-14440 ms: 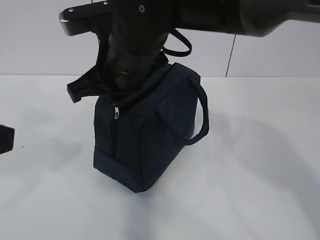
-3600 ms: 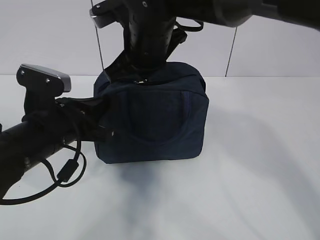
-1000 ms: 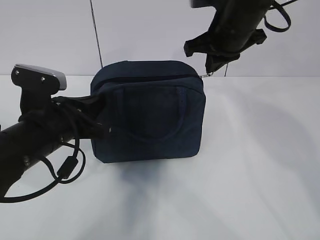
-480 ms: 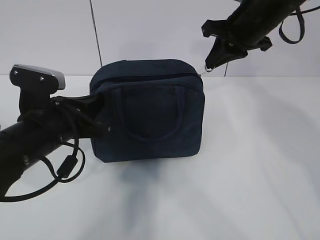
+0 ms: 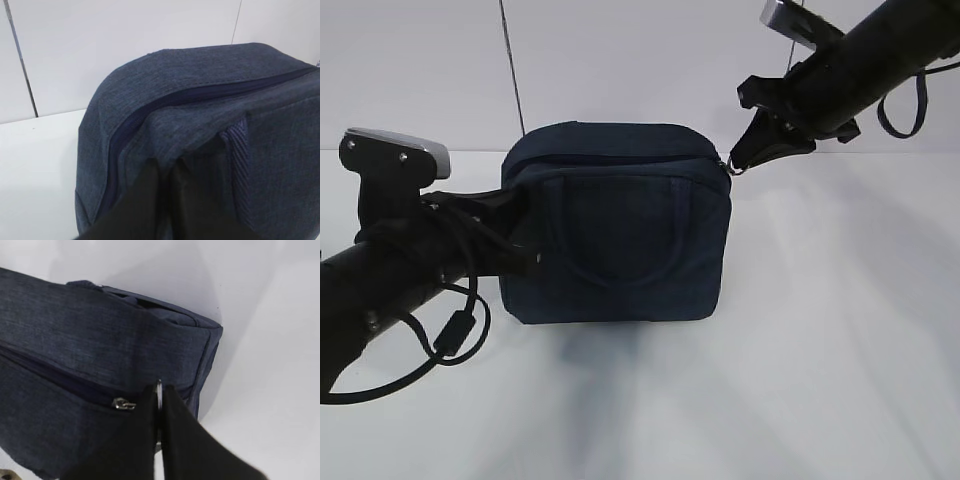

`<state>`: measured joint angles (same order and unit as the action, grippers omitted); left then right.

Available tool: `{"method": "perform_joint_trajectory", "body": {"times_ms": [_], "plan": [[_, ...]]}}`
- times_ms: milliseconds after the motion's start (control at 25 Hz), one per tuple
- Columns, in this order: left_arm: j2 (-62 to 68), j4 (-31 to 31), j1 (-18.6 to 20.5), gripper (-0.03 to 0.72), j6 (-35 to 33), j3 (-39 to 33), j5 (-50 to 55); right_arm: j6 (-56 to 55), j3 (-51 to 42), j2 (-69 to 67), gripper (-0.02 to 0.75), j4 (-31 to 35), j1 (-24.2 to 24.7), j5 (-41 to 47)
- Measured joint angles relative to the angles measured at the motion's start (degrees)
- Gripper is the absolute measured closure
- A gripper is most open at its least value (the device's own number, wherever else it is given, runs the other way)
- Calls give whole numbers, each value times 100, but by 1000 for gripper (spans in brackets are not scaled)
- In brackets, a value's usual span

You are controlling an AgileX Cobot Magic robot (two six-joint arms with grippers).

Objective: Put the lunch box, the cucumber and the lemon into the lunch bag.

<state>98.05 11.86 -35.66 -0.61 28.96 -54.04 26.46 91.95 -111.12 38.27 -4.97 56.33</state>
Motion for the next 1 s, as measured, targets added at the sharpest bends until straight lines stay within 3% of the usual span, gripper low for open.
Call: {"method": "perform_joint_trajectory", "body": {"times_ms": [280, 1000], "plan": [[0, 0, 0, 678, 0, 0, 11, 184, -160, -92, 717, 116, 0, -343], [0, 0, 0, 678, 0, 0, 30, 191, -173, -115, 717, -315, 51, -393]]}}
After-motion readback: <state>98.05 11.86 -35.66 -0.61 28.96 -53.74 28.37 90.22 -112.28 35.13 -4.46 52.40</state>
